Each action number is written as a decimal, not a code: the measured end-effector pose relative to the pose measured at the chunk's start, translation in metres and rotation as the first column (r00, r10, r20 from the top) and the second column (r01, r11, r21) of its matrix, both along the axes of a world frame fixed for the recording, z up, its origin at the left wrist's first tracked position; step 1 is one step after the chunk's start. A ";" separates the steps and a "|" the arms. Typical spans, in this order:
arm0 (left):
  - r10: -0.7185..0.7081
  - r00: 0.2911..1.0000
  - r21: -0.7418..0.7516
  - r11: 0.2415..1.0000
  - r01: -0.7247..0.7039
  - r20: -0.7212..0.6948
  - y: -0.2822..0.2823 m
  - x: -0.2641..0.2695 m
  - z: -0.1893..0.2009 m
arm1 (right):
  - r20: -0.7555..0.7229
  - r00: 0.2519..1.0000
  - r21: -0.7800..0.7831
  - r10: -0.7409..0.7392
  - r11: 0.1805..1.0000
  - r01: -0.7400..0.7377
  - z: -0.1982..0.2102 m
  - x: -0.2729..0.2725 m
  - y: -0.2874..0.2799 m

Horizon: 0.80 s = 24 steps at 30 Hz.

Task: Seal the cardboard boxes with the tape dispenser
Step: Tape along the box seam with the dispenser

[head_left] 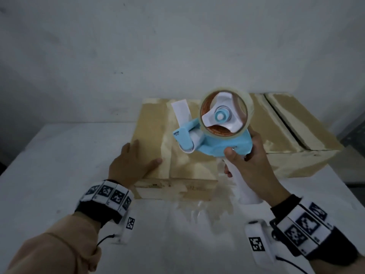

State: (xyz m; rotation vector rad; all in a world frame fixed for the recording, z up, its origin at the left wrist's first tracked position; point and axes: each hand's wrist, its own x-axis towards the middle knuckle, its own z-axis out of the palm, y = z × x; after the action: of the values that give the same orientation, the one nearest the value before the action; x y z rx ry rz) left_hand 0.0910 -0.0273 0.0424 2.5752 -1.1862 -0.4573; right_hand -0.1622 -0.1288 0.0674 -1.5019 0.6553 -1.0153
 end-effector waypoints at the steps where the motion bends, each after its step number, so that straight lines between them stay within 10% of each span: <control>1: -0.024 1.000 0.007 1.000 0.024 -0.002 0.001 -0.003 0.000 | -0.002 1.000 -0.005 0.000 1.000 0.000 0.002 0.004 -0.002; 6: -0.173 0.985 0.076 0.982 0.172 0.008 0.001 -0.008 0.001 | 0.009 1.000 -0.022 -0.013 1.000 0.013 0.007 0.023 -0.011; 9: -0.313 0.934 -0.258 0.901 0.349 0.171 0.005 -0.002 0.012 | 0.025 0.999 0.001 -0.040 0.999 0.040 0.009 0.026 -0.008; 14: -0.293 0.848 -0.521 0.853 0.024 -0.442 -0.008 -0.014 0.034 | 0.085 0.995 -0.001 -0.060 0.998 0.060 0.009 0.032 -0.003; 24: -0.323 0.377 -0.388 0.915 -0.111 -0.868 -0.022 -0.026 0.045 | 0.032 0.993 -0.201 -0.117 0.972 0.121 -0.003 0.030 0.007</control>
State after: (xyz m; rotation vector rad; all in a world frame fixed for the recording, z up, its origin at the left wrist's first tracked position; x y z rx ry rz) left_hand 0.0649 -0.0493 0.0874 1.3940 -0.8344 -1.3267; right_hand -0.1321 -0.1215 0.0645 -1.6417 0.6488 -1.2174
